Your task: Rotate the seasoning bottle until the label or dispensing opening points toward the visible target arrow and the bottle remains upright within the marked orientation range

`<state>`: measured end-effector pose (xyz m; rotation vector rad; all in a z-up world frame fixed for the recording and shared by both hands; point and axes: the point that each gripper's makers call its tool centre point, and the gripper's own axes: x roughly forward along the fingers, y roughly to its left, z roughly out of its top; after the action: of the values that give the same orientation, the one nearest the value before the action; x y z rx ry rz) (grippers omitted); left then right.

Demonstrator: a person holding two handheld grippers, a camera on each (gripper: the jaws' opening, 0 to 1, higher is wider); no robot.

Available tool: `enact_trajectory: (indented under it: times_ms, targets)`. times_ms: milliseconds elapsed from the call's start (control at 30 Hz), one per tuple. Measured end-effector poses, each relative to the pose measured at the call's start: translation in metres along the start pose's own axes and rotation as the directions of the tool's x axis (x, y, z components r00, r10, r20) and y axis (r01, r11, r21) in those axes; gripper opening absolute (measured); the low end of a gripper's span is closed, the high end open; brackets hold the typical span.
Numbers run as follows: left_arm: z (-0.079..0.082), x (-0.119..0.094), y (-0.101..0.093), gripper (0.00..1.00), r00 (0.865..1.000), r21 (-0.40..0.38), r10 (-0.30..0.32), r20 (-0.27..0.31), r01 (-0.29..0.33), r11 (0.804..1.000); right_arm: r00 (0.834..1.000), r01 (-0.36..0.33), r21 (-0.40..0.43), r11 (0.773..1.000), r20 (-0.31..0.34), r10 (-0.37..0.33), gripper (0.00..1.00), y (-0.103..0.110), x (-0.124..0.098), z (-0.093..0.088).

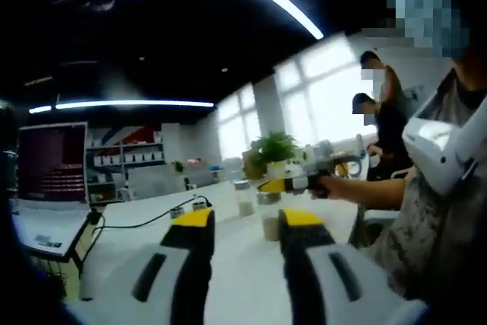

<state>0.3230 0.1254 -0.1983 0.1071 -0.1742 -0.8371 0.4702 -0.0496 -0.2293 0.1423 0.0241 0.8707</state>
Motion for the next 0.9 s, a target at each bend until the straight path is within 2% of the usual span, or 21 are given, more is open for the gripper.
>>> enact_trajectory:
  times_ms: [133, 300, 367, 567, 733, 900]
  targets:
    - [-0.002, 0.004, -0.009, 0.35, 1.0, 0.015, -0.027, -0.012, 0.027, 1.0, 0.996, -0.076, -0.007, 0.997, -0.054, 0.076, 0.36, 0.007, 0.001, -0.003]
    - [0.001, 0.001, -0.006, 0.35, 0.999, 0.001, -0.034, 0.005, 0.034, 0.999, 0.984, -0.151, 0.019, 0.988, -0.094, 0.152, 0.36, 0.011, 0.003, -0.005]
    - [0.001, 0.001, -0.003, 0.35, 0.999, -0.016, -0.03, 0.012, 0.03, 0.999, 0.976, -0.191, 0.026, 0.981, -0.096, 0.193, 0.36, 0.014, 0.003, -0.006]
    - [0.0, 0.002, -0.004, 0.35, 1.0, -0.028, -0.026, 0.013, 0.026, 0.999, 0.965, -0.243, 0.029, 0.97, -0.094, 0.244, 0.36, 0.02, 0.003, -0.007]
    - [0.002, 0.001, -0.003, 0.35, 0.999, -0.034, -0.032, 0.023, 0.033, 0.999, 0.934, -0.342, 0.039, 0.939, -0.094, 0.344, 0.36, 0.021, 0.005, -0.007]
    - [0.0, 0.003, -0.002, 0.35, 0.999, -0.042, -0.035, 0.021, 0.035, 0.999, 0.909, -0.397, 0.049, 0.916, -0.118, 0.4, 0.36, 0.026, 0.006, -0.008]
